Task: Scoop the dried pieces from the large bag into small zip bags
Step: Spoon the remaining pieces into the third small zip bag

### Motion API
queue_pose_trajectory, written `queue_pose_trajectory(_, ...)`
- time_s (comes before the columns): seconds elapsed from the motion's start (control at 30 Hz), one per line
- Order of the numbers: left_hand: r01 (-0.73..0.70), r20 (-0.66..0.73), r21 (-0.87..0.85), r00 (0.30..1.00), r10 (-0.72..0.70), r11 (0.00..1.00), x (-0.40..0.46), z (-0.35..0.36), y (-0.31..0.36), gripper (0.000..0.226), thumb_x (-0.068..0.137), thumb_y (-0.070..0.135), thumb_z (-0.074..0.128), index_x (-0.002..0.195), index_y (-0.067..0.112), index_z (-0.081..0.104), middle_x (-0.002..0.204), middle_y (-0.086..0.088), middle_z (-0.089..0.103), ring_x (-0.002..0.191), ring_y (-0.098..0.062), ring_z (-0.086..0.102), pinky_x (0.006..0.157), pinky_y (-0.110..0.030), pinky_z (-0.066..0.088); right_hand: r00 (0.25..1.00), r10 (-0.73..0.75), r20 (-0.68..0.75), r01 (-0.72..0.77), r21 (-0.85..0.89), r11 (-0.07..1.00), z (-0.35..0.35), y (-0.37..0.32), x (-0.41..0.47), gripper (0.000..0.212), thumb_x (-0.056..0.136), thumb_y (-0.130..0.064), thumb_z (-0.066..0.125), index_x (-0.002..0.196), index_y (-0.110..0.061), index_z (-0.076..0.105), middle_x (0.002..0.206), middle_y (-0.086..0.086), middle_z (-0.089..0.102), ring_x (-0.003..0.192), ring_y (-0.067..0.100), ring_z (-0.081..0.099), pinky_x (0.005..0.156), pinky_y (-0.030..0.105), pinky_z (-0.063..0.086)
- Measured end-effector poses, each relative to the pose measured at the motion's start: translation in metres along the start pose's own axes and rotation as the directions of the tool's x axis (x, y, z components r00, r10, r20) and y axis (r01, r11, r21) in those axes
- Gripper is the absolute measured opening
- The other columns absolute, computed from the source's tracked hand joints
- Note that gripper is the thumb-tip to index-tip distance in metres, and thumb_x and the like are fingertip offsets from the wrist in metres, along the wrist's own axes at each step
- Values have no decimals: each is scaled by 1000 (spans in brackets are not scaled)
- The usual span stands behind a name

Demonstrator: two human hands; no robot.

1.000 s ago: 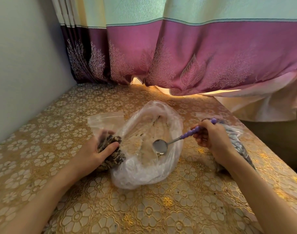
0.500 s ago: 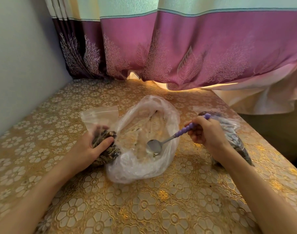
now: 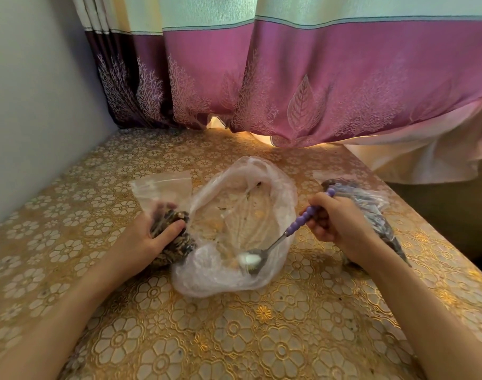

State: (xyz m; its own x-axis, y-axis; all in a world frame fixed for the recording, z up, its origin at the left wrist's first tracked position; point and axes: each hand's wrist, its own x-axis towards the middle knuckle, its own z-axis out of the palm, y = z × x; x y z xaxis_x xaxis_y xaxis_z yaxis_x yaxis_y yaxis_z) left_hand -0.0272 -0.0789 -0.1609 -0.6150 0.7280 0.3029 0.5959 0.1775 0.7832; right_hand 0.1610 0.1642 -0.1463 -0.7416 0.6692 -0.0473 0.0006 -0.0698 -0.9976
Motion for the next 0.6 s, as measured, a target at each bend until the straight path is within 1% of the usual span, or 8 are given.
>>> queue_pose_trajectory(0.17,-18,-33,56,999,19,998,0,1,-1,27,84,18,62,106,25,48,89,18,56,71,23,55,59,-1,43,998,54,-17,-54,38,998,-3,0,2,36,89,-9,44,56,-4,55,48,10,58,32,10,36,30,14,22)
queue_pose_trajectory(0.23,-19,-33,65,999,22,998,0,1,0,27,84,18,62,106,25,48,89,19,56,71,23,55,58,-1,43,998,57,-27,-56,55,997,-3,0,2,34,88,-9,44,57,-4,55,49,10,58,32,9,36,30,13,22)
queue_pose_trajectory(0.3,-23,-34,62,999,25,998,0,1,0,27,84,19,63,102,31,47,89,20,56,72,23,55,57,0,43,997,50,-59,-45,79,996,-3,-1,3,36,87,-8,43,53,-6,54,50,10,57,32,9,36,30,13,22)
queue_pose_trajectory(0.37,-22,-25,55,999,23,998,-1,1,2,28,83,21,63,97,39,46,89,20,56,72,22,56,57,-1,43,995,28,-98,-16,116,993,-3,-4,3,41,86,-7,42,47,-10,54,52,10,57,32,9,34,29,13,21)
queue_pose_trajectory(0.43,-21,-15,57,1000,22,998,-1,1,2,30,82,23,63,95,42,44,91,20,56,72,18,58,57,-2,45,991,-13,-136,35,161,986,-2,-9,3,42,86,-6,41,46,-11,52,52,10,58,31,8,34,29,12,20)
queue_pose_trajectory(0.5,-22,-13,60,1000,23,998,-1,1,3,31,81,24,64,95,43,44,91,19,57,73,15,59,58,-3,46,983,-66,-170,98,190,977,0,-15,2,38,86,-6,41,49,-10,50,52,12,61,32,8,34,29,13,21)
queue_pose_trajectory(0.6,-25,-21,30,999,25,999,-2,0,4,33,78,27,67,97,43,46,93,16,59,78,18,58,59,-1,45,971,-137,-195,178,214,961,10,-29,1,36,85,-6,41,51,-10,51,51,10,63,36,8,35,31,14,22)
